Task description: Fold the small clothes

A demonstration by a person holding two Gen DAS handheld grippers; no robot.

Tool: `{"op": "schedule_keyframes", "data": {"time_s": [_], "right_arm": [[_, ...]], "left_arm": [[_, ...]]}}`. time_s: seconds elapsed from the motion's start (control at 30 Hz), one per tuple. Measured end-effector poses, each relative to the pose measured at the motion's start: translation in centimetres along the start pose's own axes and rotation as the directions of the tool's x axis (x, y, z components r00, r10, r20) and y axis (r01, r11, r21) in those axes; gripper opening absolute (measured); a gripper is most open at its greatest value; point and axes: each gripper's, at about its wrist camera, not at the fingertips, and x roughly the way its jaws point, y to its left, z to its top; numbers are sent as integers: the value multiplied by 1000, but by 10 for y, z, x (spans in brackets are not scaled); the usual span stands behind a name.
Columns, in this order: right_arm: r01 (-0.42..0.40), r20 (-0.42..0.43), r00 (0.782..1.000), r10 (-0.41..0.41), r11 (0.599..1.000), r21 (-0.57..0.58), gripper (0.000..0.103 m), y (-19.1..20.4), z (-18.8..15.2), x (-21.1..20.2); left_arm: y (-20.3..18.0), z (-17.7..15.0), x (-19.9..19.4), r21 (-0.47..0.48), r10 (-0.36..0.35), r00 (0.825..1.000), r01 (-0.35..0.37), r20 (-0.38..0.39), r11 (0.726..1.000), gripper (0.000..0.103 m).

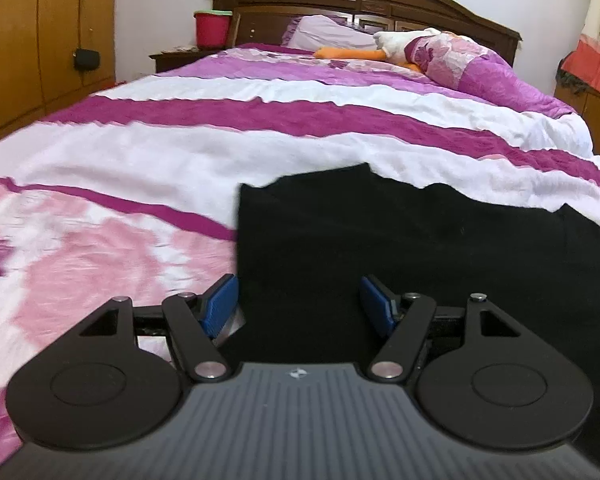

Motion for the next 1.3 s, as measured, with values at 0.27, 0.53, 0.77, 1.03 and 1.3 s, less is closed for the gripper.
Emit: {"op": "schedule_keyframes", "data": {"time_s": [0.27,0.53,0.77,1.03,1.3], "right_arm": [[-15,15,1000,17,996,-84,41,14,-13,-77],[-35,20,999,38,992,-120,45,27,-38,-134],[-54,5,998,56,978,-204,56,42,-67,-168],[-39,-14,999,36,949,-311,56,56,-105,-201],[0,-42,999,-15,937,-348,56,51,-131,-217]], "left_arm": [[22,-20,-94,49,-5,1000,4,23,999,73],[25,-60,-172,89,-13,1000,13,3,996,73],[19,-97,-214,119,-49,998,52,-26,991,73],[8,-134,-243,194,-92,993,105,-75,975,73],[15,-164,-264,267,-58,996,74,-69,961,80]]}}
